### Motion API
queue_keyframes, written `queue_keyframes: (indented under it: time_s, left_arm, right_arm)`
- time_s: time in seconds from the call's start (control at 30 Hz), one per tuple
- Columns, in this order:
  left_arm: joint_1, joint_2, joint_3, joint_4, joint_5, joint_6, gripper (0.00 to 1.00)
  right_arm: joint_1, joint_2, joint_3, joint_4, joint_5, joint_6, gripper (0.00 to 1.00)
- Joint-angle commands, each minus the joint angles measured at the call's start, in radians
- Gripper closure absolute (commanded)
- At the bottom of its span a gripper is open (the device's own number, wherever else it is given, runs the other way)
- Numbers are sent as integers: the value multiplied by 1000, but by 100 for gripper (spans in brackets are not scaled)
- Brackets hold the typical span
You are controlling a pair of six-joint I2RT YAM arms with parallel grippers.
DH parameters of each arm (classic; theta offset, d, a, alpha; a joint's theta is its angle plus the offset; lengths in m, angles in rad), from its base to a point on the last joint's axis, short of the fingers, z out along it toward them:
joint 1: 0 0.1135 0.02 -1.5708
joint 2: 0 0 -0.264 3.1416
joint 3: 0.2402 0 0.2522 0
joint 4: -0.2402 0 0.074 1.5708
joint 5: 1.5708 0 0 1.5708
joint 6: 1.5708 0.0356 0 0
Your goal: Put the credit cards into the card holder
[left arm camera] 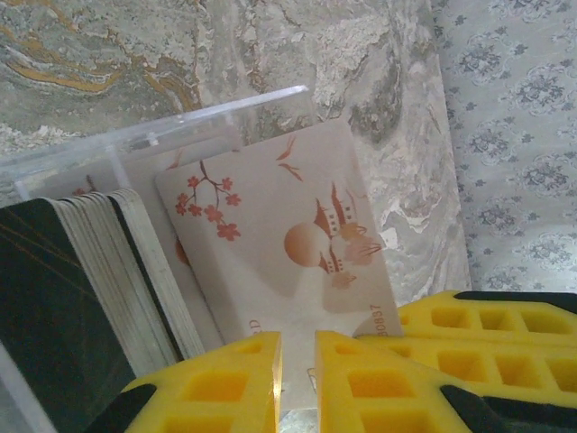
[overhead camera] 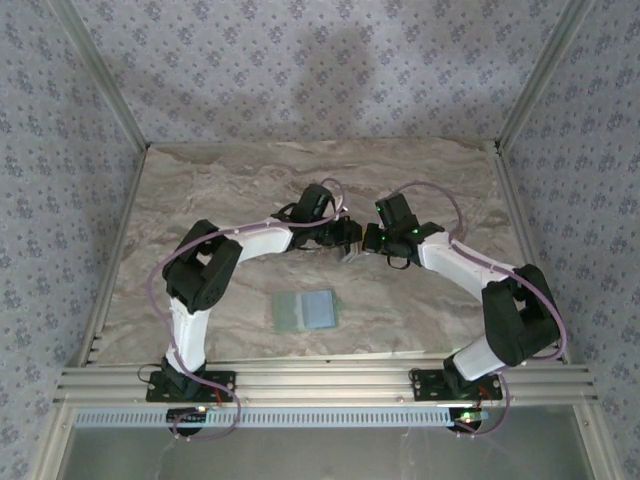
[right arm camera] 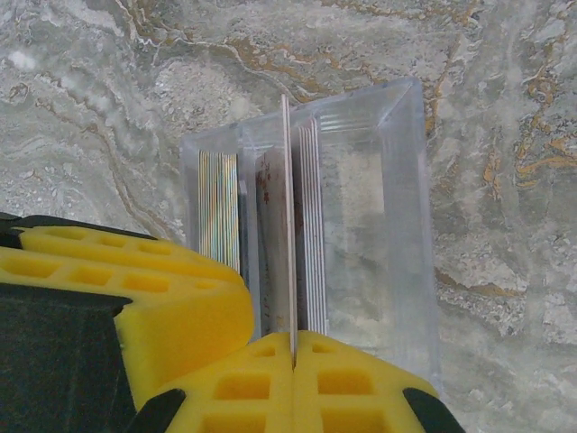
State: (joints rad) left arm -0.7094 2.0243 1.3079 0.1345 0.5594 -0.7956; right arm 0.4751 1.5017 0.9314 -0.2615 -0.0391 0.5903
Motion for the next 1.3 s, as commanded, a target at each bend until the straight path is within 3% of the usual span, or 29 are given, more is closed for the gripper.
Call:
queue_keyframes:
  time_s: [0.0,0.17,0.57,0.77,0.9,1.03,1.27]
  left_arm:
    - [-10,25,31,7,22,-5,83]
    - [-21,54,43,16,30,-9,83]
    - [-30,94,48,-38,-13,28,83]
    - [-28,95,44,-38,-16,27,84]
    - [-20,85,37,-31,-10,19,84]
    - [-1,75,9,23,26,-14,84]
    - [4,67,-10,32,27,-14,84]
  right_arm:
    - [-14,-1,-19,-9,-11,21,100]
    - [-17,7,-23,2,-30,23,98]
    - [-54,-13,-55,99,-201,71,79]
    - [-71,-11,-75,161,-275,97,80]
    - [-75,-8,-76,161,-272,94,82]
    - [-53,-36,-50,55,-110,48,80]
    - [-36,19,-2,1,-73,-11,75]
